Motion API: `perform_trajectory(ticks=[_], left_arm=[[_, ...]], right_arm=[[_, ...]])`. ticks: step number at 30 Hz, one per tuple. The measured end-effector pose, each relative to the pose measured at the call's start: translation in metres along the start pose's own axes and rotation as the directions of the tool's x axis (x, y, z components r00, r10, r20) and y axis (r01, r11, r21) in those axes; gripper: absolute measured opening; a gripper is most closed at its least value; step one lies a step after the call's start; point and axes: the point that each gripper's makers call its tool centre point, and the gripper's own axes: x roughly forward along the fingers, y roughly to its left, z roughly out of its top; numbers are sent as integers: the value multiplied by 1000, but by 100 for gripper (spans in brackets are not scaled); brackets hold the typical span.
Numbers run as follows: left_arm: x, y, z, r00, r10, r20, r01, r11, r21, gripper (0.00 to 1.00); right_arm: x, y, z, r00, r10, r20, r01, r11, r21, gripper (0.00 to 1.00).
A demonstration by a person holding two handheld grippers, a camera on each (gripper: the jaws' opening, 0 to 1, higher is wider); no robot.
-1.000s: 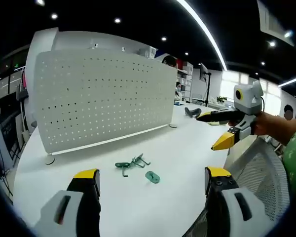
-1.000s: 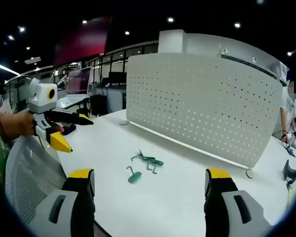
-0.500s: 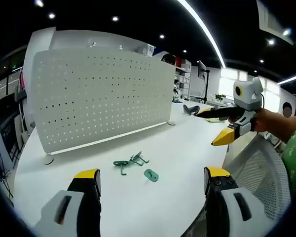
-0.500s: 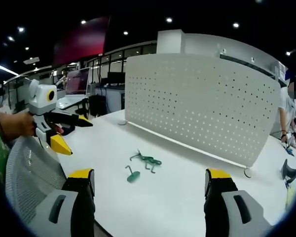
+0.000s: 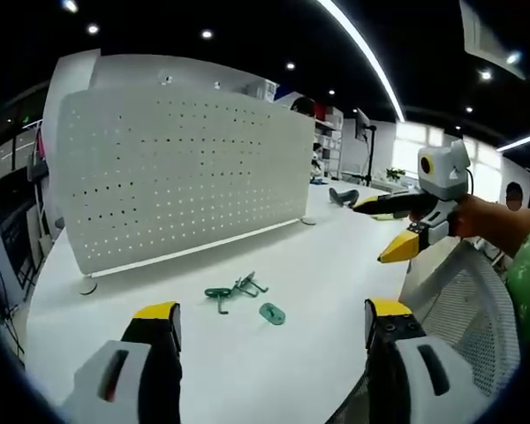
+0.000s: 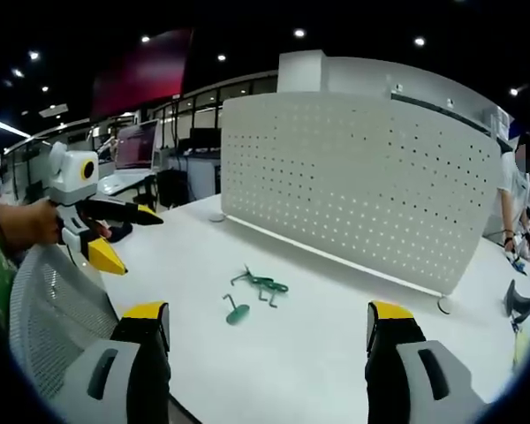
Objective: Insert the hook assembly into the mounting plate slot until the hook locks in place.
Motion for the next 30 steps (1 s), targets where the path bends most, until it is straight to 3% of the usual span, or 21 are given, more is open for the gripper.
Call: perform_trajectory(ticks=[30], left_arm=[[5, 1, -13, 998, 8, -67, -7, 1000, 13, 85]], right_arm=[[14, -13, -10, 1000, 22, -20, -22, 999, 38, 91]])
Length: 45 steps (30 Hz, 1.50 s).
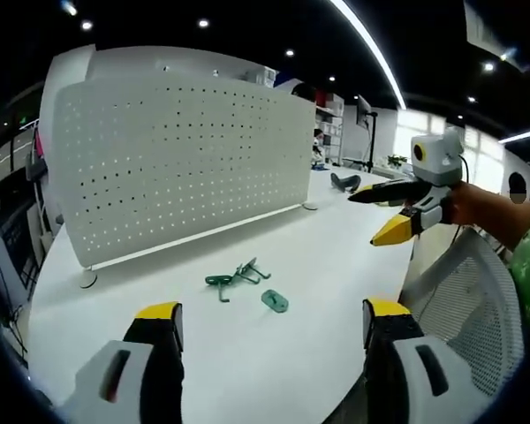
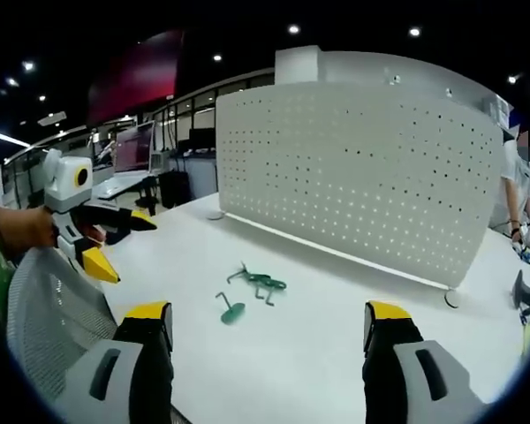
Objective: Insert the hook assembly into the mounting plate slot until the hook locks in place.
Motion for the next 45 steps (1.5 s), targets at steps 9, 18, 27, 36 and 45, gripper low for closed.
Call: perform_trajectory(ticks=[9, 18, 27, 36, 45], left_arm=[[-3, -3, 8, 1000, -8, 25, 7, 1000, 30, 81], [-2, -4, 9, 999, -15, 30, 13, 999, 37, 81], [-2, -5, 10, 999, -18, 33, 16, 999, 35, 80], [-3, -5, 10, 999, -16, 29, 15, 999, 44, 79], [-3, -3, 9, 1000, -8, 23, 7, 999, 54, 77]], right_arm=[[18, 1, -2, 997, 27, -72, -28, 999, -17, 84], [52, 6, -2, 989, 90, -118, -92, 996, -12, 77], [66, 7, -13, 975, 136, -175, -133, 991, 27, 58], [81, 11, -23, 959, 183, -218, -162, 980, 112, 45], [101, 21, -31, 939, 236, -252, -187, 961, 203, 32]])
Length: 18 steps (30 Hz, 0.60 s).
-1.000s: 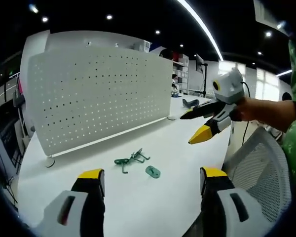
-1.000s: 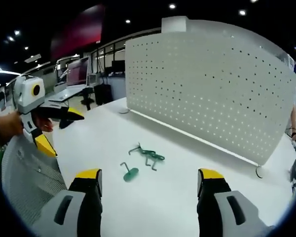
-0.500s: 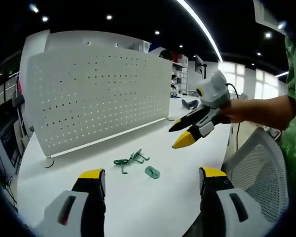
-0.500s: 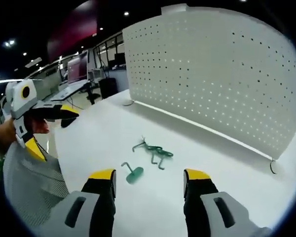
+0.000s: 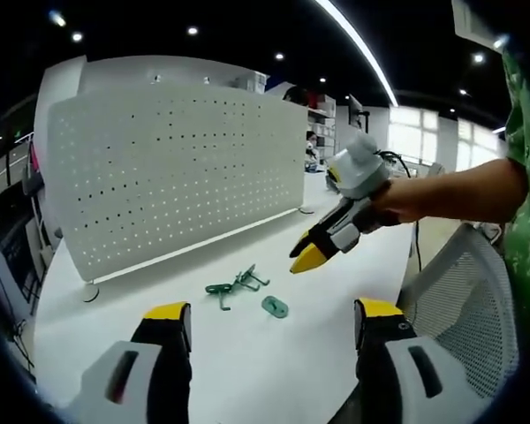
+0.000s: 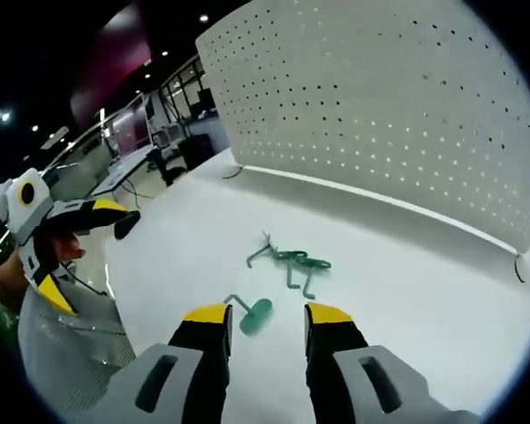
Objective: Insert the hook assembly into the mounting plate slot until the hook locks in place.
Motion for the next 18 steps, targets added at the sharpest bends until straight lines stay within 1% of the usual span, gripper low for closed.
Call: perform_trajectory(ticks=[4, 7, 9, 11, 15, 17, 18], left_arm=[[0, 1, -1, 1000, 5, -6, -5, 1000, -1, 76], [0, 1, -1, 1000, 5, -6, -5, 1000, -1, 75], [0, 0, -2, 1000, 5, -10, -5, 1000, 1, 74], [0, 0, -2, 1000, 4, -11, -4, 1000, 3, 74], [0, 0, -4, 1000, 6, -17, -6, 1000, 5, 74], [0, 0, -4, 1000, 5, -19, -4, 1000, 5, 73], [0, 0, -4, 1000, 3, -19, -3, 1000, 5, 73]], right_arm=[[7, -1, -4, 1000, 12, -22, -11, 1000, 28, 30], [14, -4, -9, 999, 21, -43, -18, 997, 78, 26], [20, -5, -11, 998, 29, -56, -22, 991, 131, 24], [25, -5, -14, 997, 36, -73, -25, 987, 157, 21], [32, -4, -18, 995, 53, -86, -35, 980, 198, 18], [36, -4, -22, 994, 63, -94, -40, 972, 230, 17], [38, -4, -24, 993, 71, -98, -43, 964, 263, 16]])
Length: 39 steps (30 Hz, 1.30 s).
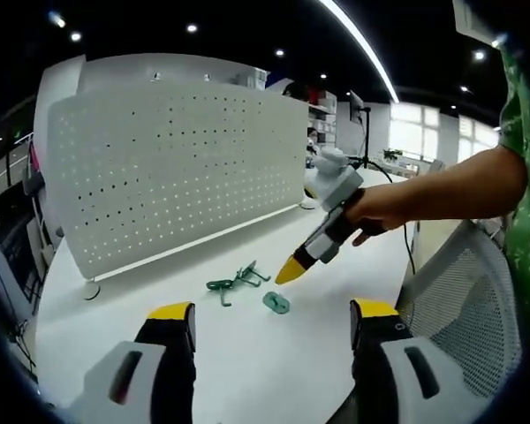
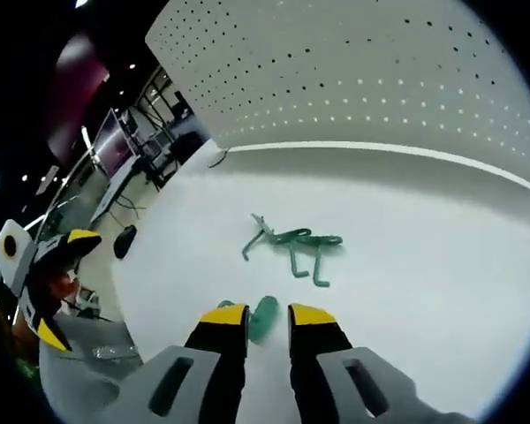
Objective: Insert the hook assembly into the mounting plate slot until the hook locks in place.
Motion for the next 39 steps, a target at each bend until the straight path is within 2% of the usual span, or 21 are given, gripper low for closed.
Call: perform_trajectory(ticks=[4, 15, 23, 29, 39], left_arm=[[1, -1, -1, 1000, -3, -4, 3, 1000, 4, 72], [1, -2, -2, 1000, -6, -11, 6, 1000, 23, 72], [2, -3, -2, 1000, -11, -12, 11, 999, 34, 71], [2, -2, -2, 1000, -7, -11, 8, 1000, 30, 70], [3, -3, -4, 1000, -10, -25, 11, 999, 35, 69]], right_arm=[[6, -3, -3, 1000, 23, -5, -23, 995, 95, 15], [16, -6, -7, 999, 52, -14, -47, 966, 252, 9], [27, -5, -9, 997, 77, -27, -64, 944, 323, 7], [31, -4, -10, 995, 94, -31, -77, 936, 344, 3], [25, -2, -9, 992, 125, -7, -112, 913, 392, 0]])
